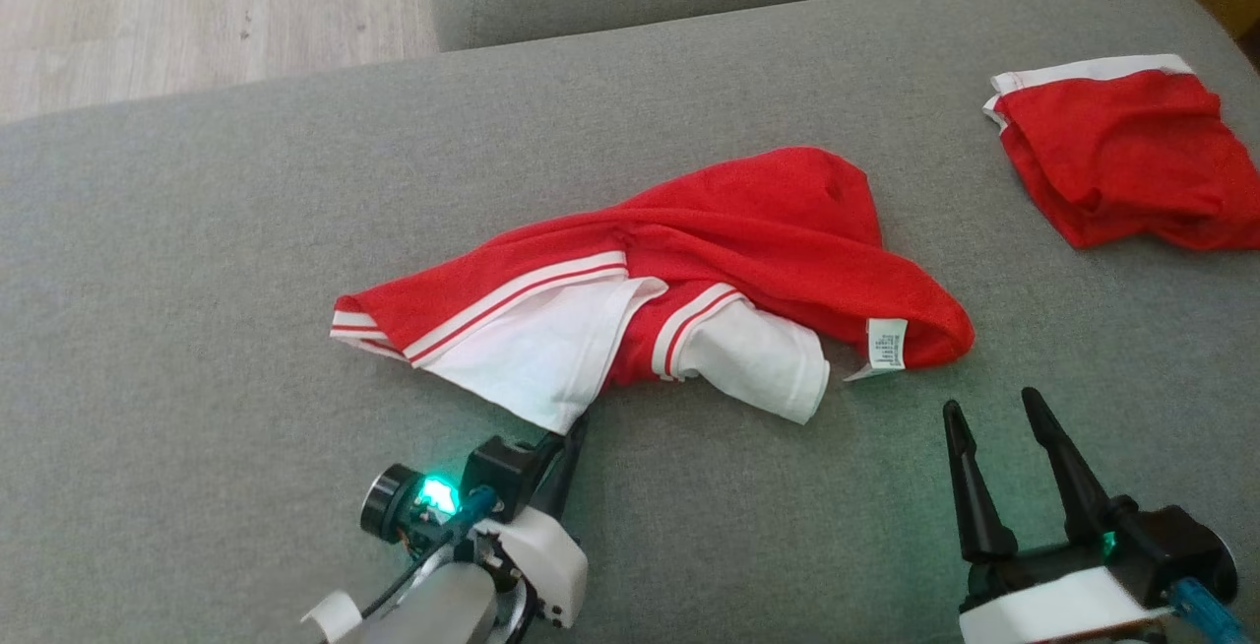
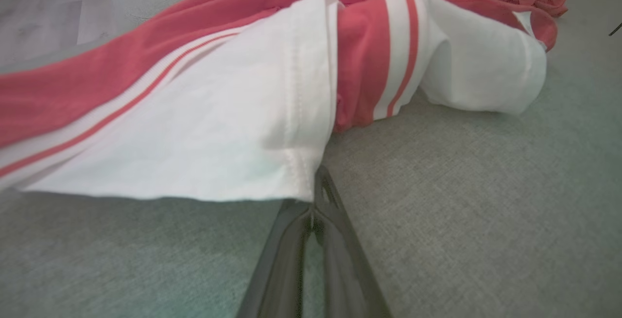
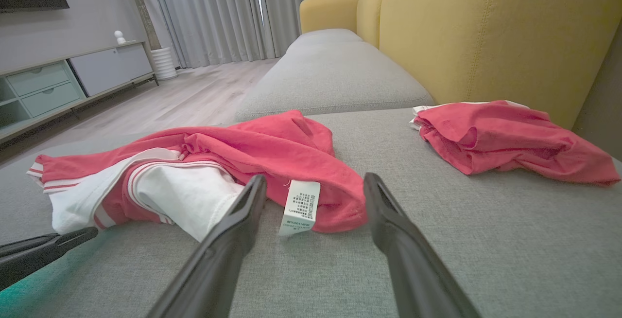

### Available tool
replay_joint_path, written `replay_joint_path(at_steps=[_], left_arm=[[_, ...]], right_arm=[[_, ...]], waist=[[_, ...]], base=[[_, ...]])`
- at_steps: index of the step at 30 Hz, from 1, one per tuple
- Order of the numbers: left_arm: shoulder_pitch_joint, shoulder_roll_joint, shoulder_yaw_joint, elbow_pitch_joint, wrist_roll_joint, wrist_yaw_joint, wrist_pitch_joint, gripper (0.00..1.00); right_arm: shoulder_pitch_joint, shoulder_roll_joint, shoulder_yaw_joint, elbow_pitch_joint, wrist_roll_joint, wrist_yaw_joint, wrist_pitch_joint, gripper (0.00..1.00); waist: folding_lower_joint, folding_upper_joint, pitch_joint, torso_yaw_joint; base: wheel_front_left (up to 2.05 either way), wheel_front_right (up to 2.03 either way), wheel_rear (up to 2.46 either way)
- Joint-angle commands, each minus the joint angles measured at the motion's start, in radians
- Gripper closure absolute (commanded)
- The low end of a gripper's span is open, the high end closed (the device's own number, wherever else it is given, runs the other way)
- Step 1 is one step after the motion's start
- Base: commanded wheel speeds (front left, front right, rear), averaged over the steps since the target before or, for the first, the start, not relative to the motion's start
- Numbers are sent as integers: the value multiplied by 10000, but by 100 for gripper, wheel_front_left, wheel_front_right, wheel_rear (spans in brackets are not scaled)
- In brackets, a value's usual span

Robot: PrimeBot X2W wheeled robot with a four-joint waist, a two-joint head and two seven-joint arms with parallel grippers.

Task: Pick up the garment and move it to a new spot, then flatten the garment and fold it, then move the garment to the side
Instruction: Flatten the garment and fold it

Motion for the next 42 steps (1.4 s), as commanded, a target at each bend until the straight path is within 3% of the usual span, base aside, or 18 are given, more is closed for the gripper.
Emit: replay_joint_path(at_steps=[1, 6, 11, 20, 28, 36, 42], left_arm=[[-139, 165, 346, -251, -51, -7, -50, 100], [105, 496, 971, -1295, -200, 166, -51, 100], [518, 1466, 2063, -3481, -236, 697, -51, 100], [1004, 3032, 3746, -6576, -805, 1253, -50, 100], [1052, 3491, 4228, -7419, -972, 1475, 49, 100], [892, 3517, 4167, -7466, -957, 1501, 117, 100], [857, 3533, 4083, -7446, -956, 1479, 147, 100]], right_arm=[[-237, -77, 182, -244, 3, -9, -109, 0], [-175, -92, 187, -225, -12, -9, -109, 0], [-67, -139, 15, -283, -29, -9, -109, 0], [-234, -252, 54, -132, 22, -9, -109, 0], [-432, -467, 97, 335, 324, -9, -109, 0], [-348, -1017, 1167, 1334, 870, -9, -109, 0], [-615, -1049, 1330, 2174, 737, -9, -109, 0]], waist=[[0, 0, -19, -7], [0, 0, -115, -19], [0, 0, -24, 222], [0, 0, 325, 648], [0, 0, 404, 826], [0, 0, 342, 908], [0, 0, 324, 924]], base=[[0, 0, 0], [0, 0, 0], [0, 0, 0], [0, 0, 0], [0, 0, 0], [0, 0, 0], [0, 0, 0]])
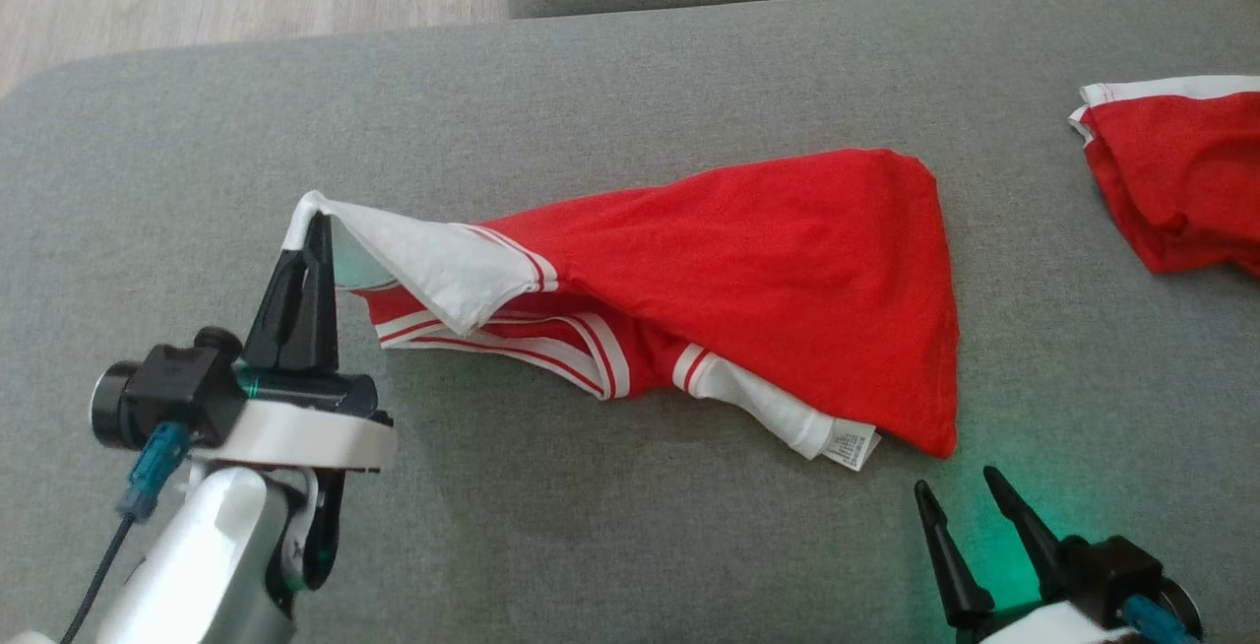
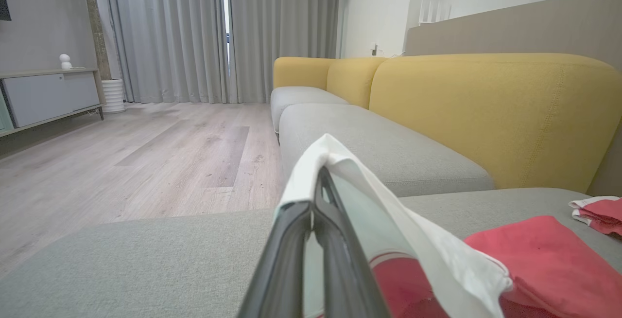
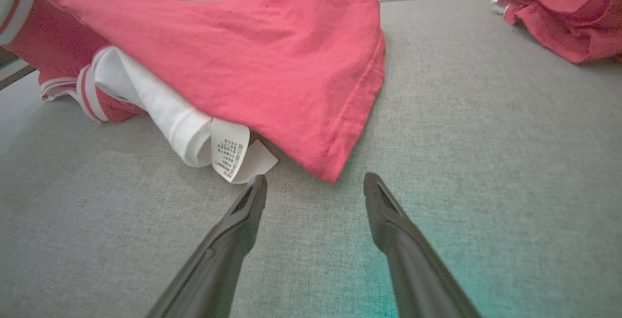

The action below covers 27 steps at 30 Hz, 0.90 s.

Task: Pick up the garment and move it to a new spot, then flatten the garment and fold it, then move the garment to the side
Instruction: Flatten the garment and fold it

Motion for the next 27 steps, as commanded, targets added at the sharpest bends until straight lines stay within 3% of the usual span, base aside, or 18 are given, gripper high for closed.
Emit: replay_joint_path(at_steps=[1, 9, 14, 18, 20, 21, 27], left_arm=[[-434, 377, 406, -326, -64, 14, -28, 100], [-491, 293, 230, -478, -6, 92, 53, 100], [-577, 220, 129, -434, -26, 36, 51, 100], [-600, 205, 96, -380, -44, 26, 43, 100], [-598, 221, 109, -381, -56, 39, 37, 100], [-598, 235, 119, -388, -57, 47, 34, 100], [-601, 308, 168, -443, -50, 117, 15, 100]], right_arm=[[-404, -217, 219, -148, -53, -9, -109, 0], [-1104, -190, 413, 848, -47, -9, -109, 0], [-1336, -149, 424, 1259, -42, -9, -109, 35], [-1413, -76, 367, 1527, -32, -9, -109, 69], [-1457, -53, 307, 1476, -59, -9, -109, 80], [-1476, -46, 294, 1441, -71, -9, -109, 97], [-1587, -63, 138, 1216, -213, -9, -109, 100]], waist=[[0, 0, 8, 1], [0, 0, 89, 170], [0, 0, 87, 289], [0, 0, 72, 340], [0, 0, 95, 329], [0, 0, 114, 320], [0, 0, 200, 211]], base=[[0, 0, 0], [0, 0, 0], [0, 0, 0], [0, 0, 0], [0, 0, 0], [0, 0, 0], [0, 0, 0]])
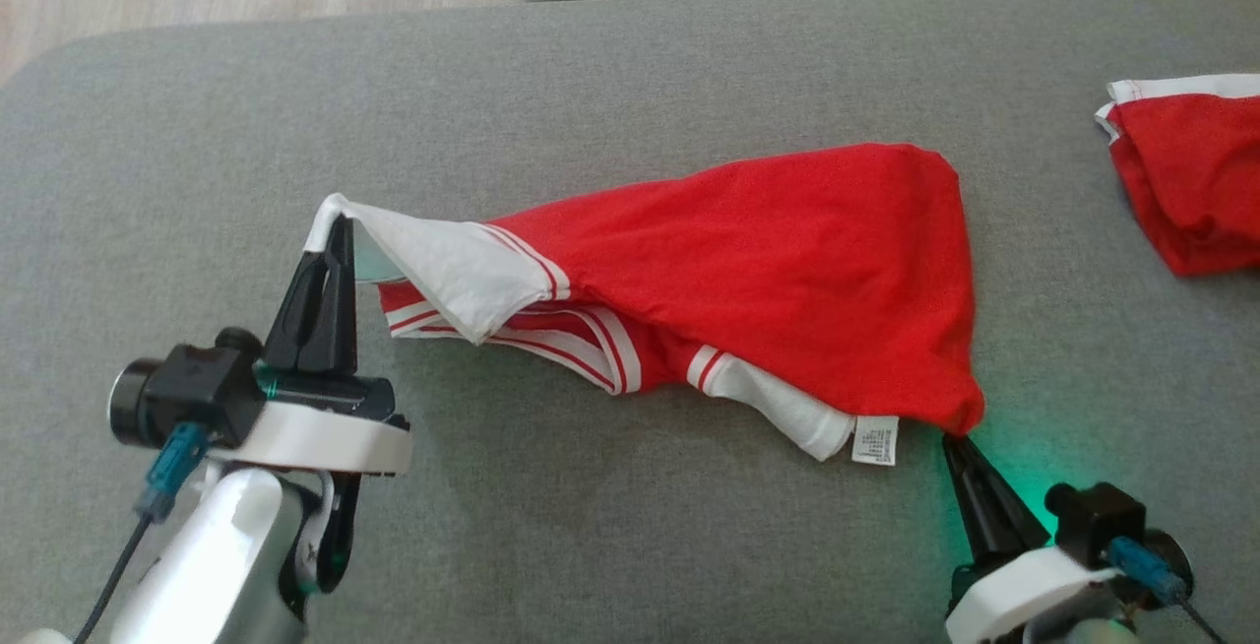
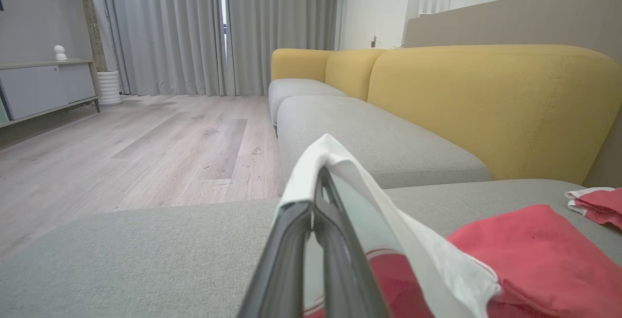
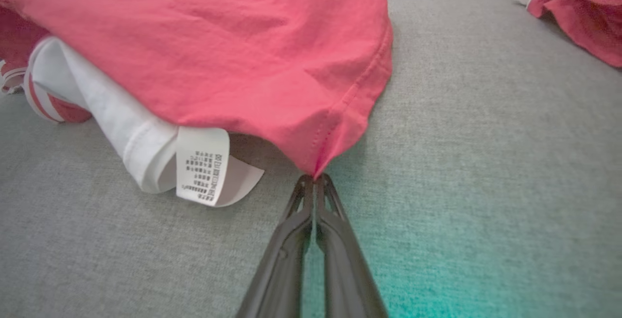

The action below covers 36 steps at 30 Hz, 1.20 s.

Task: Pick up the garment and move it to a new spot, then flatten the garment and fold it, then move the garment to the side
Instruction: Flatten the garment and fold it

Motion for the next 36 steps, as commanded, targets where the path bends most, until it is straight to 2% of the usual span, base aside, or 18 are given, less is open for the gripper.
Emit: replay_joint_path(at_steps=[1, 6, 13, 20, 26, 30, 36], left_arm=[[-575, 337, 475, -299, -46, 71, -80, 100], [-621, 411, 585, -410, -23, 34, -152, 100], [-1238, 733, 859, -732, -15, -433, -230, 100], [-2371, 1184, 1275, -1505, 0, -775, -191, 100], [-4298, 1660, 1430, -2273, 171, -1259, 325, 100], [-5852, 1480, 1330, -1953, 159, -1677, 489, 100], [-8198, 826, 1133, 408, -323, -2350, 901, 100]], right_arm=[[-245, -148, 132, -318, -105, -9, -109, 100], [-143, -161, -477, -1148, -346, -9, -109, 100], [-307, -57, -1944, -2931, -240, -9, -109, 100], [-1592, -760, -2599, -3893, 271, -9, -52, 100], [-3588, -1542, -3054, -5166, 644, -9, 994, 100], [-5038, -2067, -2949, -5104, 614, -9, 1715, 100], [-7145, -2482, -1938, -3752, 938, -9, 2493, 100]], waist=[[-1, 0, -23, -33], [-1, 0, -414, -138], [-1, 0, -1439, -349], [-1, 0, -1995, -529], [-1, 0, -2104, -588], [-1, 0, -1875, -494], [-1, 0, -738, -426]], base=[[0, 0, 0], [0, 0, 0], [0, 0, 0], [0, 0, 0], [0, 0, 0], [0, 0, 0], [0, 0, 0]])
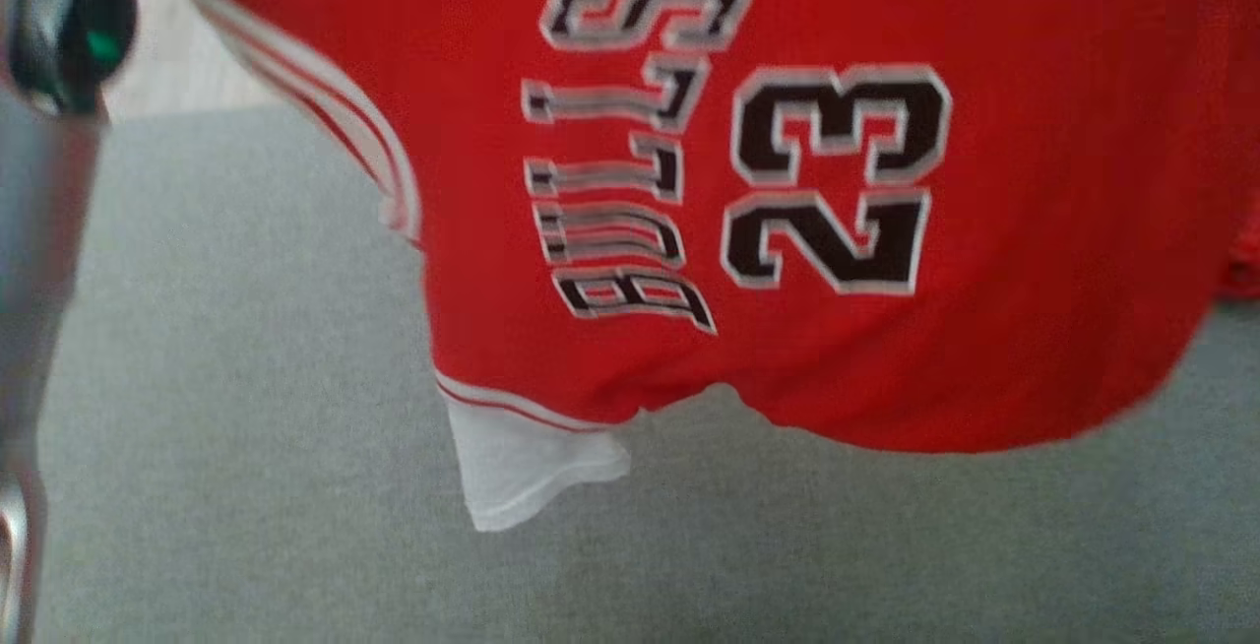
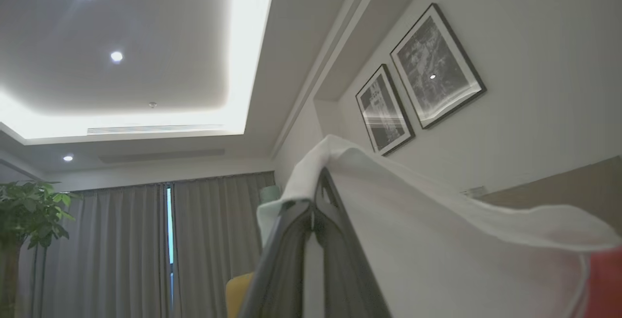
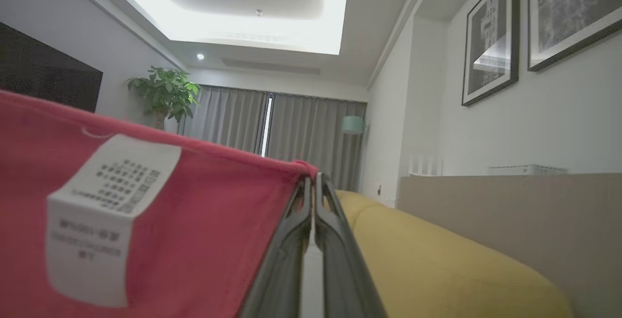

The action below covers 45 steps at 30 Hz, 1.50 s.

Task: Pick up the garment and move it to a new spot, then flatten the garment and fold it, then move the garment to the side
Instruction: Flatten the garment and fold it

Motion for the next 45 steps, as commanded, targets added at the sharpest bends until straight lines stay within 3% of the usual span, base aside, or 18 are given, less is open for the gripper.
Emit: replay_joint_path(at_steps=[1, 6, 10, 14, 19, 27, 34, 39, 45], left_arm=[[-1007, 273, 294, 353, -41, -75, 89, 100], [-3462, -112, -156, 3037, 568, -373, -387, 100], [-4912, -457, -355, 4137, 1106, -437, -921, 100], [-5633, -811, -228, 4672, 1368, -451, -1118, 100], [-5312, -1096, 204, 4253, 1368, -569, -1134, 100], [-3358, -1202, 260, 3557, 902, -664, -1136, 100], [-22, -638, -227, 2201, 78, -672, -1137, 100], [3019, -270, 292, 1016, -202, -643, -1137, 100], [6664, 30, 616, -180, -600, -231, -1138, 100]], right_arm=[[-876, -209, 355, 124, 183, -9, 154, 100], [-3567, -451, 1492, 2172, 163, -9, -157, 100], [-5239, -543, 1657, 3391, -77, -9, -891, 100], [-6245, -624, 1811, 4377, -325, -9, -1519, 100], [-6533, -1007, 2340, 5257, -693, -9, -1965, 100], [-5931, -1198, 2643, 6307, -995, -9, -2381, 100], [-4097, -1093, 2502, 6951, -584, -9, -2505, 100], [-2066, -1118, 2213, 6392, 32, -9, -2512, 100], [658, -1258, 2142, 5305, 841, -9, -2513, 100]], waist=[[1, 0, 857, 45], [1, 0, 2615, 100], [1, 0, 3423, 221], [1, 0, 3832, 407], [1, 0, 4237, 679], [1, 0, 4457, 987], [1, 0, 3835, 1079], [1, 0, 3102, 931], [1, 0, 2268, 699]], base=[[0, 0, 0], [0, 0, 0], [0, 0, 0], [0, 0, 0], [0, 0, 0], [0, 0, 0], [0, 0, 0], [0, 0, 0], [0, 0, 0]])
